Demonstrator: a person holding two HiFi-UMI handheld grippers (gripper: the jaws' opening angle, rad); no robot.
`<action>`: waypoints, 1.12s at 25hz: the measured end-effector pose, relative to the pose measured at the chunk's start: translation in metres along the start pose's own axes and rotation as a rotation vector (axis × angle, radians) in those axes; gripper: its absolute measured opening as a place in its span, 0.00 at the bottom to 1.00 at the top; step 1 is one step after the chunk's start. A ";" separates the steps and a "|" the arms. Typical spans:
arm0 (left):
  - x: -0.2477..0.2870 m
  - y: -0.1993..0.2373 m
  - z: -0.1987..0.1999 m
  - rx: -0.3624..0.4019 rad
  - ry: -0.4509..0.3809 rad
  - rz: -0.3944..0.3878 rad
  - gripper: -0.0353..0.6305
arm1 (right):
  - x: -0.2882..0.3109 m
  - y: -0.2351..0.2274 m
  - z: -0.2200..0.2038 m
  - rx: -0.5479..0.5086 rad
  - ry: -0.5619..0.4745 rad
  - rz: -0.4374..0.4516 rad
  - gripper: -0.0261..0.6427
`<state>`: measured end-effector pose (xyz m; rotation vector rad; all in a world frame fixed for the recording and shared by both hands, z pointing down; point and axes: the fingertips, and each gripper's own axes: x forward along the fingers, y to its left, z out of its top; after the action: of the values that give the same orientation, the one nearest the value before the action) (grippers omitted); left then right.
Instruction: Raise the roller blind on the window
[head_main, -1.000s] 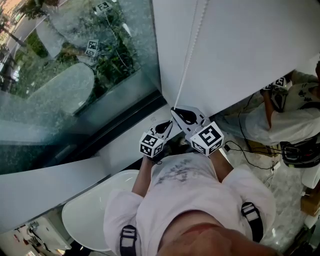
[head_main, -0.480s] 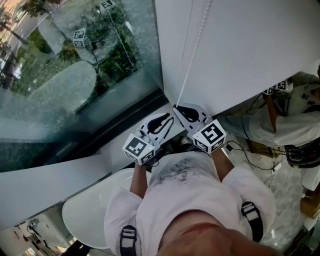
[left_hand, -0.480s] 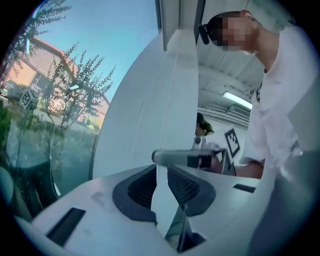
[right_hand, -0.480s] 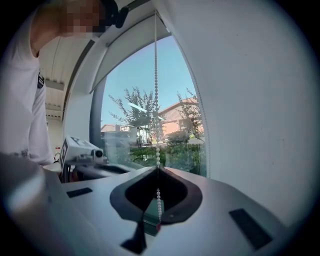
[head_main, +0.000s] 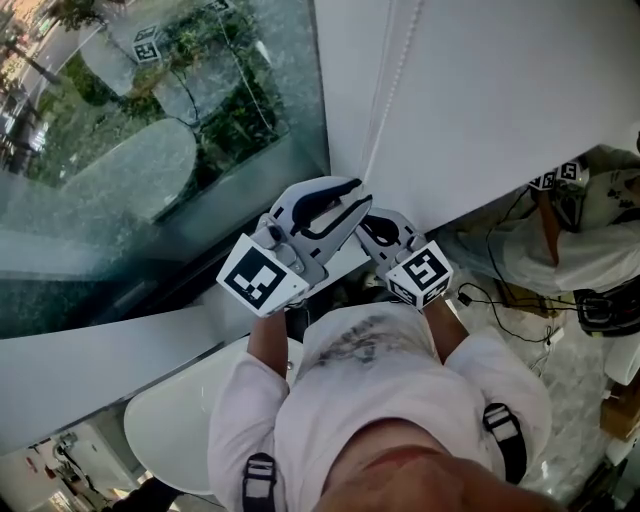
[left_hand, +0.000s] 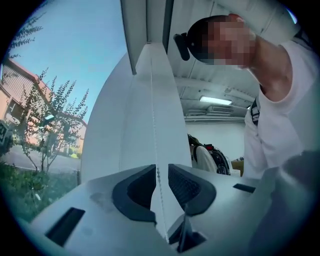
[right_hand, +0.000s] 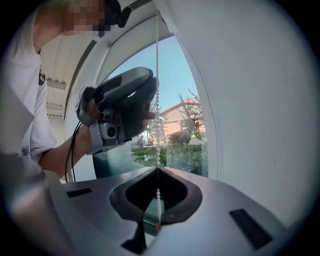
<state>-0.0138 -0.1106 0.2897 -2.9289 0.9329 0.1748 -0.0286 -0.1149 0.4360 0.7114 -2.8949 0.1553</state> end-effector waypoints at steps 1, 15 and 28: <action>0.004 0.000 0.005 0.006 -0.004 -0.012 0.15 | 0.001 0.000 0.001 -0.003 0.001 0.002 0.13; 0.006 0.011 0.004 -0.035 -0.054 0.049 0.06 | 0.003 0.004 -0.010 -0.017 0.024 0.012 0.13; -0.003 0.010 -0.051 -0.143 0.016 0.084 0.06 | 0.006 0.006 -0.065 0.022 0.151 0.008 0.13</action>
<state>-0.0173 -0.1220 0.3400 -3.0257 1.0910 0.2316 -0.0281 -0.1036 0.5005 0.6616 -2.7565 0.2323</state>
